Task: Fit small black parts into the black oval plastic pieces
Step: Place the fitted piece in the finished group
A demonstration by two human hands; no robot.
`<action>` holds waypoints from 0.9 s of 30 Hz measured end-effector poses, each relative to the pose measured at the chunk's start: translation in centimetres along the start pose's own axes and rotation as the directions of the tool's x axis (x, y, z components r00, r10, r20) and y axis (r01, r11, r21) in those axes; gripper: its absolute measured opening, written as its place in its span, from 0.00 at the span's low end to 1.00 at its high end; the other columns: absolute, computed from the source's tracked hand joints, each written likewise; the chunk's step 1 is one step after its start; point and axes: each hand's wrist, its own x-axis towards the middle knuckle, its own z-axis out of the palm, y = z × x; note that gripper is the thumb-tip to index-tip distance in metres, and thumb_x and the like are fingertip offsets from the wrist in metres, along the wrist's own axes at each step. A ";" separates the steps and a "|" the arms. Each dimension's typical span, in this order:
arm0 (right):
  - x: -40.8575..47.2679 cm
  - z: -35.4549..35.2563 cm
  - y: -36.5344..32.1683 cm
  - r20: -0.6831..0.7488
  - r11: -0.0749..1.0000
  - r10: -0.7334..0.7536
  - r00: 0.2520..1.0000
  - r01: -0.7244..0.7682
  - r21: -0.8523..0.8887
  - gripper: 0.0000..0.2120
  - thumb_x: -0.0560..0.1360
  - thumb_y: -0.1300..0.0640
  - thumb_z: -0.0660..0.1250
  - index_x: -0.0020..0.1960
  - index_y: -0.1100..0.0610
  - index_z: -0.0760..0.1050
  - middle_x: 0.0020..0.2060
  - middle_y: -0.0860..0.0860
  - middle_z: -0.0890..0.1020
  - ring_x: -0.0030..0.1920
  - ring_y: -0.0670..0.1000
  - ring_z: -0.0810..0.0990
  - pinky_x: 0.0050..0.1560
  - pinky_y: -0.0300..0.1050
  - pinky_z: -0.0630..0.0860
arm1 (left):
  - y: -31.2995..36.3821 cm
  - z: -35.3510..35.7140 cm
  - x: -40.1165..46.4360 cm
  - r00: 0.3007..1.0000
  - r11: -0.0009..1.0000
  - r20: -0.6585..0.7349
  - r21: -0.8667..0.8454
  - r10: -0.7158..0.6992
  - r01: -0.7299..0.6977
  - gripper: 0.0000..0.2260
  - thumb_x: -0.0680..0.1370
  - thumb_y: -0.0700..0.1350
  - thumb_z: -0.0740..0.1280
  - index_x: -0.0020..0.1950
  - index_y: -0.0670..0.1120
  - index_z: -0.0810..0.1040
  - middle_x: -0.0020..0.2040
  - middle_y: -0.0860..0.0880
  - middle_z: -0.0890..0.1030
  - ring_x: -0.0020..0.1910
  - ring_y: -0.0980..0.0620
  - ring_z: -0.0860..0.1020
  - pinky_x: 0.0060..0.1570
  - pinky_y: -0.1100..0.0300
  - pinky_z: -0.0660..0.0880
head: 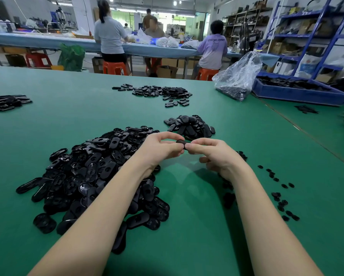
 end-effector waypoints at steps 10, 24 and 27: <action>0.3 0.7 -0.1 -0.040 0.990 -0.128 0.991 0.125 -0.065 0.06 0.72 0.58 0.77 0.41 0.52 0.81 0.35 0.50 0.78 0.24 0.45 0.67 0.24 0.34 0.62 | -0.6 0.5 0.1 0.994 0.992 -0.109 0.130 0.025 -0.011 0.07 0.74 0.35 0.73 0.48 0.46 0.83 0.43 0.43 0.87 0.41 0.51 0.82 0.53 0.58 0.78; 1.1 2.0 0.9 -0.127 0.955 -0.261 0.957 0.236 -0.180 0.11 0.67 0.55 0.79 0.36 0.52 0.77 0.23 0.41 0.72 0.27 0.43 0.69 0.31 0.35 0.67 | -1.2 0.3 0.7 0.986 0.957 -0.150 0.288 0.068 -0.022 0.06 0.73 0.40 0.75 0.48 0.50 0.83 0.40 0.49 0.87 0.44 0.51 0.84 0.55 0.53 0.79; 1.1 2.1 1.0 -0.143 0.932 -0.334 0.932 0.304 -0.198 0.08 0.70 0.55 0.78 0.39 0.51 0.78 0.26 0.41 0.77 0.27 0.41 0.72 0.31 0.33 0.69 | -1.2 0.1 0.7 0.983 0.978 -0.173 0.209 0.065 -0.027 0.07 0.74 0.39 0.75 0.48 0.49 0.83 0.41 0.49 0.87 0.42 0.53 0.84 0.56 0.53 0.79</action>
